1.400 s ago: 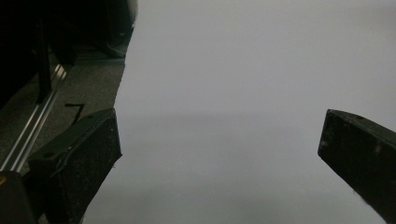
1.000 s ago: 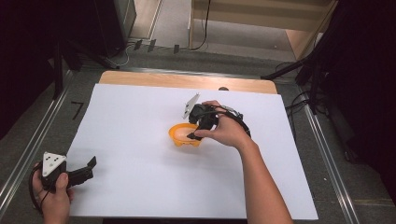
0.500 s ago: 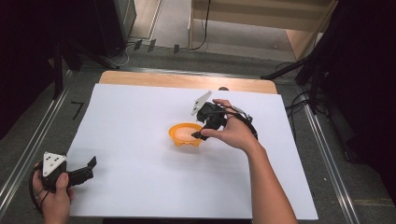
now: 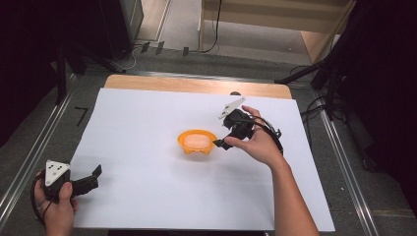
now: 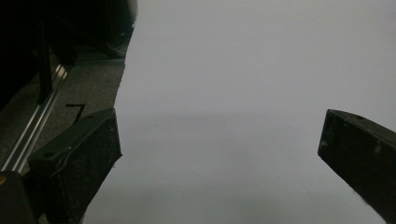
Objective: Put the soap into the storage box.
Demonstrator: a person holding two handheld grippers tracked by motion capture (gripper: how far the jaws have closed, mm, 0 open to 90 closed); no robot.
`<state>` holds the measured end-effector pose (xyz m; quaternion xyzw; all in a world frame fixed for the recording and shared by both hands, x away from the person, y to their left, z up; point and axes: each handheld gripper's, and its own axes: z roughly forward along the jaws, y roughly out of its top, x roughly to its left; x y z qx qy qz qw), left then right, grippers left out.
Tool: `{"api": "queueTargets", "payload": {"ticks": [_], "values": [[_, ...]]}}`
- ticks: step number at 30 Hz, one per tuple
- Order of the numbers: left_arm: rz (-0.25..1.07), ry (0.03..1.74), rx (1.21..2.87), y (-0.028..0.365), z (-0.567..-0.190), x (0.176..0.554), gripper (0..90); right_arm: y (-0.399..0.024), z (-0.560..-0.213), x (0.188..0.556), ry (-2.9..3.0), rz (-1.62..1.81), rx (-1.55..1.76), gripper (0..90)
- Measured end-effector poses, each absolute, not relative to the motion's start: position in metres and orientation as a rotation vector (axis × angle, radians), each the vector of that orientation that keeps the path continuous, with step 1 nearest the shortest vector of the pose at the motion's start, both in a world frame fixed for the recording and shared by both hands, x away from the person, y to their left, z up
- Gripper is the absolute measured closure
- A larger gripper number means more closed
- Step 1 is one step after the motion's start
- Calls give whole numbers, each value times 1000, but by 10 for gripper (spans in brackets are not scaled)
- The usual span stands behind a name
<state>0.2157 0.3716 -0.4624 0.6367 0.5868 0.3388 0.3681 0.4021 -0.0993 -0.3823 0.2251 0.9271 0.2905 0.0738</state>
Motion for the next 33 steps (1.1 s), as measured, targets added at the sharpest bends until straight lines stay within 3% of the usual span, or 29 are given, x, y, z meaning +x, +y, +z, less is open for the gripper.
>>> {"api": "queueTargets", "payload": {"ticks": [33], "values": [[881, 1502, 1645, 371, -462, 215, 0, -191, -416, 357, 2579, 889, 1048, 38]]}}
